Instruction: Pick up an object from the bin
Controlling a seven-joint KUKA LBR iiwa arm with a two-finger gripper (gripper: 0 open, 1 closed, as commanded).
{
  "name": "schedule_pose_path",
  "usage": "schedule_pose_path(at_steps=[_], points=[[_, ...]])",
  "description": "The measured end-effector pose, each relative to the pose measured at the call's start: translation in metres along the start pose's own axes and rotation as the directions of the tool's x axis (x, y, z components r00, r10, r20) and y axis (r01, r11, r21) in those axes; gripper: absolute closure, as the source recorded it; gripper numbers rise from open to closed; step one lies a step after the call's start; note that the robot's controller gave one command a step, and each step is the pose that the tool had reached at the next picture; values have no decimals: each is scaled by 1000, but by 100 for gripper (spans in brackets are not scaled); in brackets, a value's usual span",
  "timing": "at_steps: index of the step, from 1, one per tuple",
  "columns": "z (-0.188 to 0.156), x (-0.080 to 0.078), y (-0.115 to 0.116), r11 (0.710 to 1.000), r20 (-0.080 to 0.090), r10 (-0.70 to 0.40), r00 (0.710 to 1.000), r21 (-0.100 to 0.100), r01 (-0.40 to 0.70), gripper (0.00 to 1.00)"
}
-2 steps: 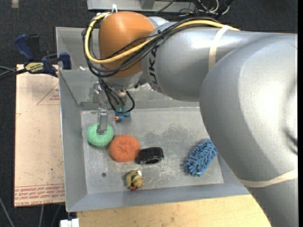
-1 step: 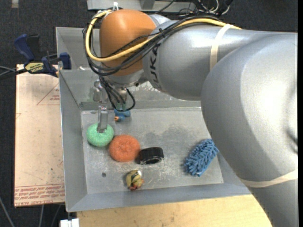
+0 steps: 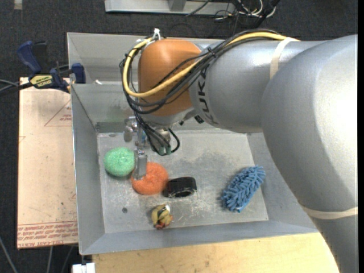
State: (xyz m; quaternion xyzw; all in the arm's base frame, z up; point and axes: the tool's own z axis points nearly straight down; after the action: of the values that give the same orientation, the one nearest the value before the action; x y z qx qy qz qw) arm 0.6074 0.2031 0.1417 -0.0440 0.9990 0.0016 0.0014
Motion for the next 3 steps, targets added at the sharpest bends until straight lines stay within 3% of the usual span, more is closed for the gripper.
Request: schedule_pose_path(at_steps=[1, 2, 3], points=[[50, 9, -25, 991, 2, -137, 991, -1, 137, 100], [51, 10, -26, 991, 1, -137, 991, 0, 137, 0], [50, 9, -25, 991, 3, -137, 991, -1, 137, 100]])
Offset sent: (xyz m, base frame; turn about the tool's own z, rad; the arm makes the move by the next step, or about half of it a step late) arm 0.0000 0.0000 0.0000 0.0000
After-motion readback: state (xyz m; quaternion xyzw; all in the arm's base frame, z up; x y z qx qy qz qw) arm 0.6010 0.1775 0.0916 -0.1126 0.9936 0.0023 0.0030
